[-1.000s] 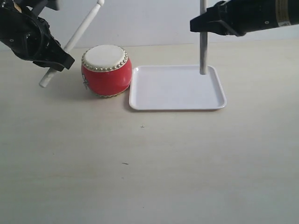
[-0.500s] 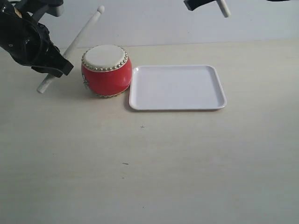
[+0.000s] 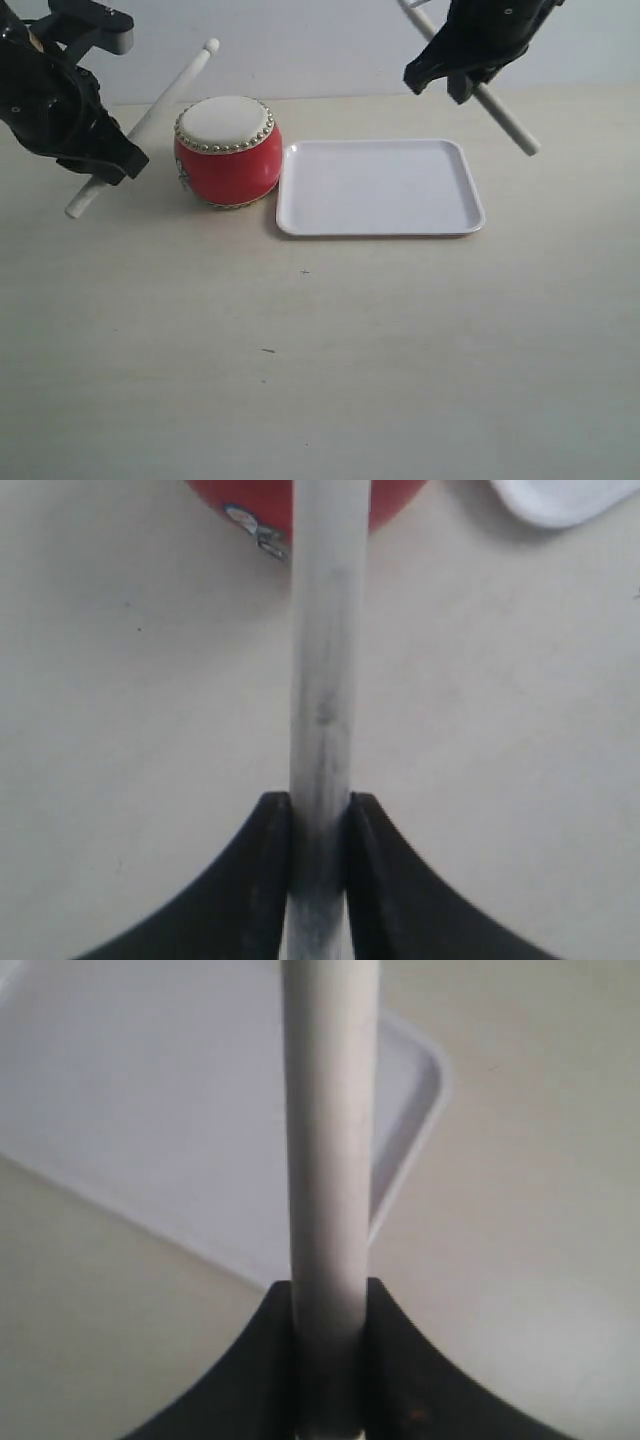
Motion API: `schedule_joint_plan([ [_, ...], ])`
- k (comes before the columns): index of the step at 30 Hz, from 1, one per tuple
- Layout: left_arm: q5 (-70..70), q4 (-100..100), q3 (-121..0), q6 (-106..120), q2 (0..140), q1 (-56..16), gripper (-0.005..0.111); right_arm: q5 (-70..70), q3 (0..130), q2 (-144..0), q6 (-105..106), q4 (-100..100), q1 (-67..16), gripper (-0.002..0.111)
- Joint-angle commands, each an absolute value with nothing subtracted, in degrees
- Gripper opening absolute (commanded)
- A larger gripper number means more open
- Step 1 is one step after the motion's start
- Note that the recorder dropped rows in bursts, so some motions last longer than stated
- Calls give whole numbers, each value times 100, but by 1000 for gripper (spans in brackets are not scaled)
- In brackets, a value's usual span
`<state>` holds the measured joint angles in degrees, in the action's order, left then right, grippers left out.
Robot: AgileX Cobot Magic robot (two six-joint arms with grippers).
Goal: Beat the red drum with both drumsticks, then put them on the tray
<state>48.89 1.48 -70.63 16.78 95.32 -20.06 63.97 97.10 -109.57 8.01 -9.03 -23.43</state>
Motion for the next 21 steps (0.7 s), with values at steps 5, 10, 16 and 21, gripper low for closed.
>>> schedule_joint_plan([
  [5,5043,48,-7066,1257,9472,-1996,0,6996,10492,-11746,1034,-461,-3348,0],
  [10,5192,35,-7066,1135,9902,-1996,0,6996,10503,-12294,1080,-477,-3535,0],
  [16,4737,0,-7066,1159,10369,-1996,0,6996,11115,-12302,1039,-374,-3535,0],
  [21,5243,-633,-7066,600,9883,-1996,0,6996,11663,-12453,1278,387,-3535,0],
])
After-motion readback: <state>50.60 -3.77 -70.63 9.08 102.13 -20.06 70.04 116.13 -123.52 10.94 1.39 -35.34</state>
